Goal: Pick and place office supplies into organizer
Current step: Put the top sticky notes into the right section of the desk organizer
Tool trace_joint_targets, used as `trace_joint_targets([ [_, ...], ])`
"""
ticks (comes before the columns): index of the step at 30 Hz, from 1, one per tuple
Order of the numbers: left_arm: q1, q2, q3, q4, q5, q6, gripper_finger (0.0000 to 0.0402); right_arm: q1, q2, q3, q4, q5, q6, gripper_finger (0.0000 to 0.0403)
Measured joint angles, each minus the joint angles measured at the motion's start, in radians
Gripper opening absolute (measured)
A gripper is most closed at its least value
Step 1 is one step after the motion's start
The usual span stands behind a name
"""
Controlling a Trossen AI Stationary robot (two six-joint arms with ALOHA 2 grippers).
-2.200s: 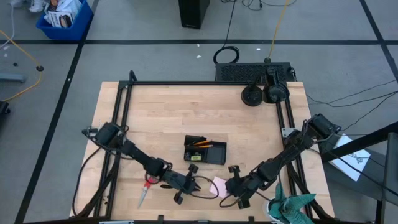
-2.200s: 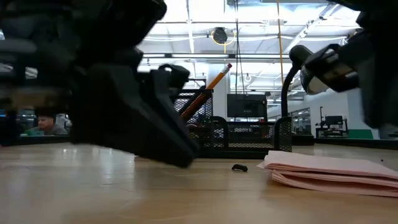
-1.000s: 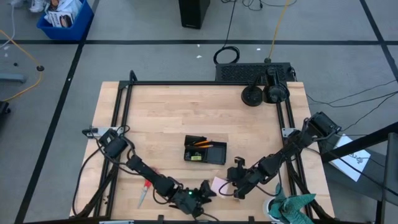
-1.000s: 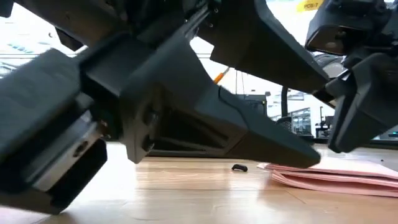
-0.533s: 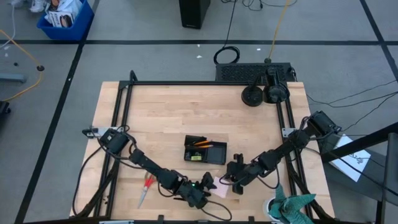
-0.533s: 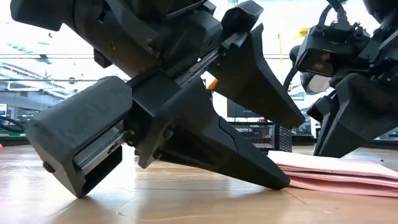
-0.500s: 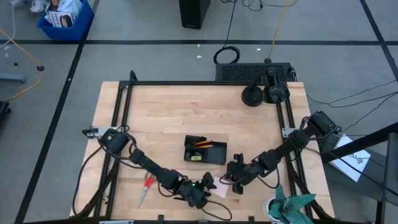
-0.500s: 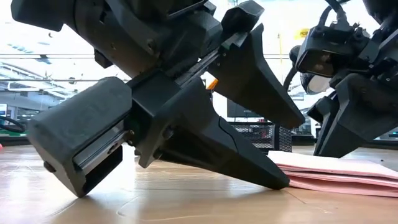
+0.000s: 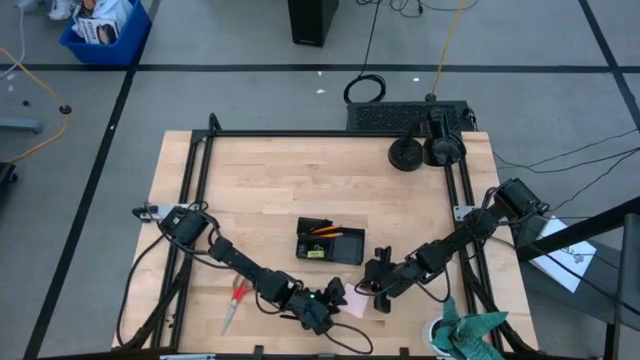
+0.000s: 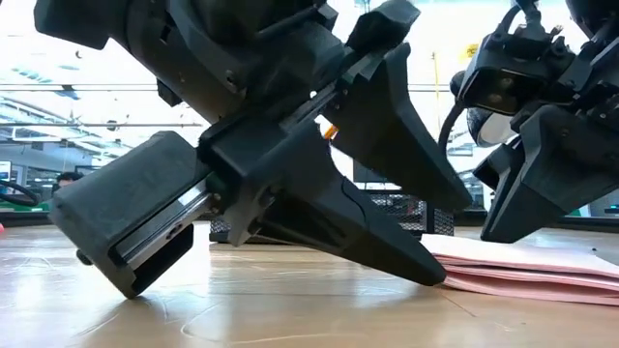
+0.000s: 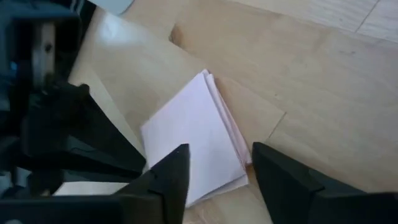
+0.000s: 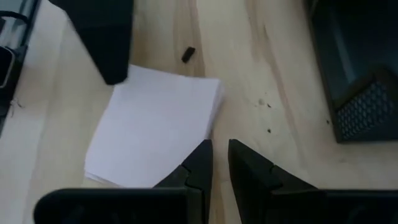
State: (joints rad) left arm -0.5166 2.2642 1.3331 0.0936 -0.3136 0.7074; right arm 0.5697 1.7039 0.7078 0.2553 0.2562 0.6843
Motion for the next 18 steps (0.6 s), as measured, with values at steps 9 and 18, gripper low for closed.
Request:
trace_joint_targets([
  [9,0.019,0.0,0.0,-0.019,0.058,-0.091,0.0062,0.0,0.0,0.0,0.026,0.0,-0.023,0.0047],
  [18,0.015,0.001,-0.001,-0.015,0.042,-0.104,0.0003,0.001,0.0,0.0,0.025,0.0,-0.023,0.0047],
])
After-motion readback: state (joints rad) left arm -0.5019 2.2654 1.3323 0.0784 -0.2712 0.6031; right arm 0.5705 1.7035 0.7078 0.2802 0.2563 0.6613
